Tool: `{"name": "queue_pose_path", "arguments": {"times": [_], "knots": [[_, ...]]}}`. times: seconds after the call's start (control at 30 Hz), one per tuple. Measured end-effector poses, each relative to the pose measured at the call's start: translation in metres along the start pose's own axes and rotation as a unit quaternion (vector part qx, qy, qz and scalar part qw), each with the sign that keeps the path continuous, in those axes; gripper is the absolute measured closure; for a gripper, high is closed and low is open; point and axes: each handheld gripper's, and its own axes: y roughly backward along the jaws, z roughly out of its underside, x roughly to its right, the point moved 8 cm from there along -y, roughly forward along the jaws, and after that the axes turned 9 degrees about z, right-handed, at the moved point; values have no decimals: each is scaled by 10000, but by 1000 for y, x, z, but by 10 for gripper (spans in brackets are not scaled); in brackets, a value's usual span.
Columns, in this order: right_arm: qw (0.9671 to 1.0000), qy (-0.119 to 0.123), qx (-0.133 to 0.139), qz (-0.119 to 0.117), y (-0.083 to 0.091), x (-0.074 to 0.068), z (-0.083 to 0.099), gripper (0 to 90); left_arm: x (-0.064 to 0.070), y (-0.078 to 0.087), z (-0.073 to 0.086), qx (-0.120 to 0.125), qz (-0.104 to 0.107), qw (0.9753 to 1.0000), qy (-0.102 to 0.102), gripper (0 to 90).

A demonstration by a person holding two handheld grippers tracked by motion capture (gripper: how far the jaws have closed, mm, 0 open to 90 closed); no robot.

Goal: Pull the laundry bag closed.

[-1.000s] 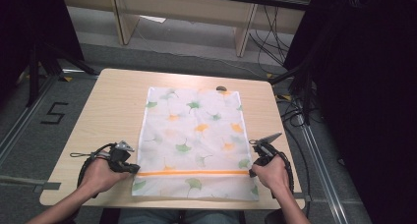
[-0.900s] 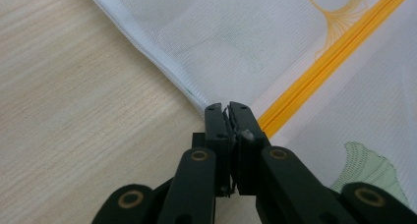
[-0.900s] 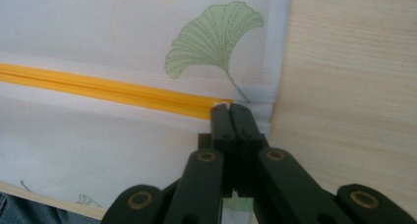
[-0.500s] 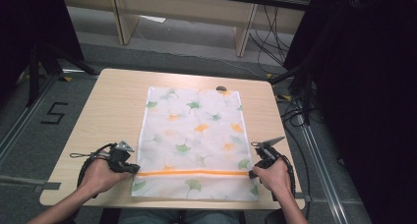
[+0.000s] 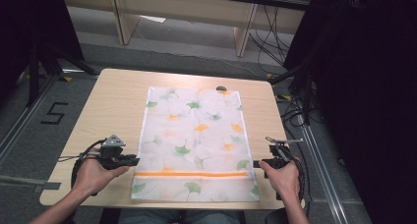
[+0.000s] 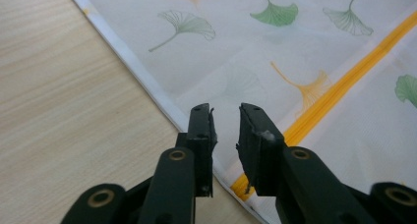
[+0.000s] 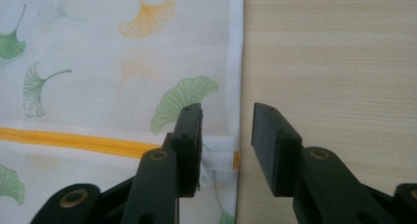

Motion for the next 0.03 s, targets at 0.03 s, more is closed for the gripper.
{"name": "queue_pose_path", "arguments": {"times": [0.03], "knots": [[10000,-69,49,7,0,0,-1,635,1,0,-2,90,58,9999,68,734]]}}
